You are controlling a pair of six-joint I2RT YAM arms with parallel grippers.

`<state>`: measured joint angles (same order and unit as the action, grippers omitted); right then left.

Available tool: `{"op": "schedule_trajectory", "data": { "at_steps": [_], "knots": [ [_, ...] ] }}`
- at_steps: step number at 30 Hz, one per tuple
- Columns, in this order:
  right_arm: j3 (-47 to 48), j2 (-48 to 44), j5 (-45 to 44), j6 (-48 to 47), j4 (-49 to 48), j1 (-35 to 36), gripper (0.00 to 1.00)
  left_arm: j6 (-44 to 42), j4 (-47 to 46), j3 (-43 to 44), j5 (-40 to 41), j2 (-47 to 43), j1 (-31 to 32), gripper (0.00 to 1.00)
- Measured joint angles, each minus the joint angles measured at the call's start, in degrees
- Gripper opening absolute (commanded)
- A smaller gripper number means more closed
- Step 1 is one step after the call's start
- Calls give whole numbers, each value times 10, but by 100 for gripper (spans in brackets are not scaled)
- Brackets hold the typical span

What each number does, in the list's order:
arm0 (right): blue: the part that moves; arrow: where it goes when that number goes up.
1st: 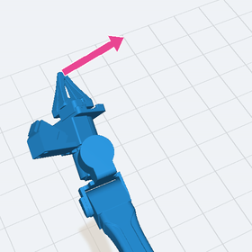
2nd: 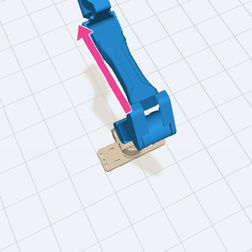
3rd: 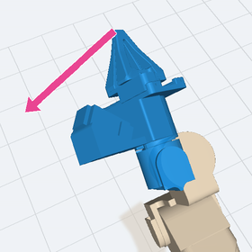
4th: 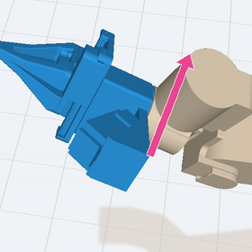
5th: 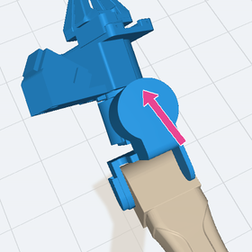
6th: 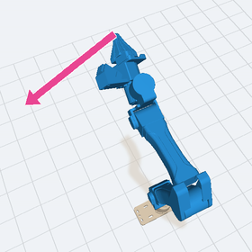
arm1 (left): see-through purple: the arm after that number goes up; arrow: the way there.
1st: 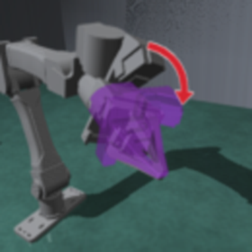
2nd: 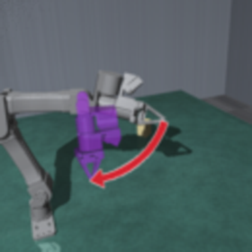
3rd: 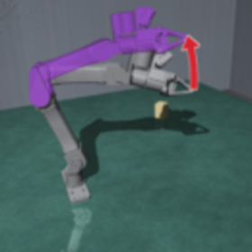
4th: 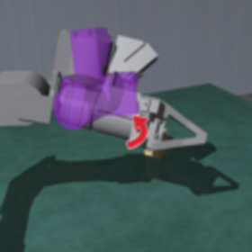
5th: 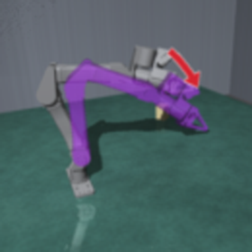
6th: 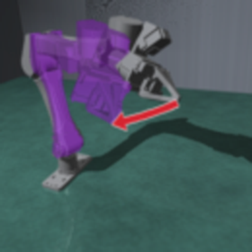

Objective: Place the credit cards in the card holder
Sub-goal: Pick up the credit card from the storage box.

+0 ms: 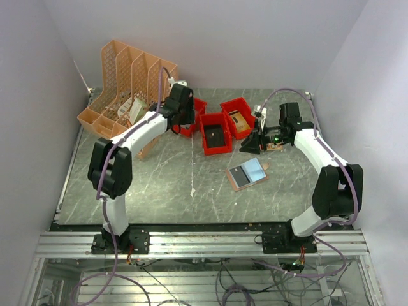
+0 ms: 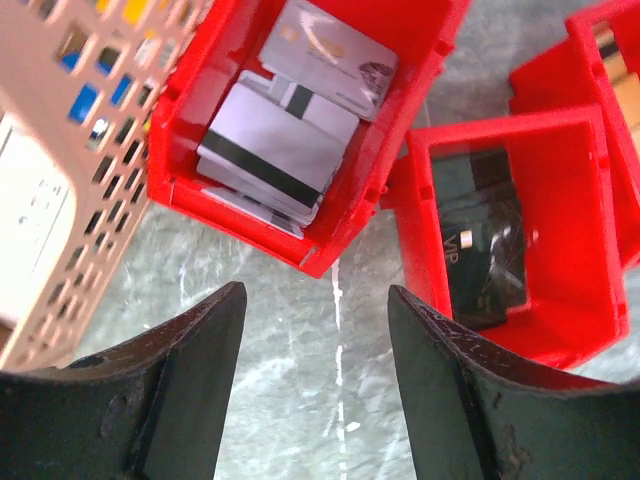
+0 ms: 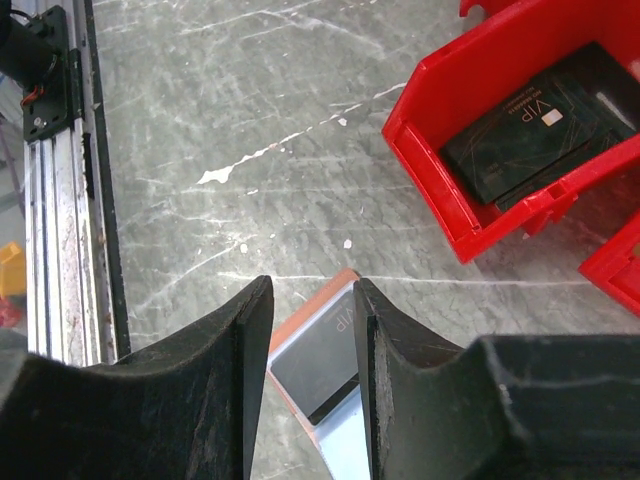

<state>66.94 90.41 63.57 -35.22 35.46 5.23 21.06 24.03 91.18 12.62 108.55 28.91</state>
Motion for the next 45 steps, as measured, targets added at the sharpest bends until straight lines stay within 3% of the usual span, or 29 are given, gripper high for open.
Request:
{"op": "schedule_trajectory", "data": {
  "at_steps": [7,11,15,28,34,40,45],
  "knots": [
    [-2,0,0,-7,0,0,37,241,-4,-53,110,-23,0,81],
    [-2,0,0,-13,4,0,37,339,50,13,166,16,0,80],
    [-2,0,0,-17,9,0,37,390,69,94,193,75,0,74],
    [-2,5,-3,-23,18,0,36,438,123,124,227,136,0,62],
    [-2,5,-4,-23,18,0,36,439,123,135,230,157,0,46],
    [-2,5,-4,-23,18,0,36,439,123,135,228,173,0,9],
    [-2,5,-8,-23,18,0,35,439,114,134,225,172,0,7]
  ]
}}
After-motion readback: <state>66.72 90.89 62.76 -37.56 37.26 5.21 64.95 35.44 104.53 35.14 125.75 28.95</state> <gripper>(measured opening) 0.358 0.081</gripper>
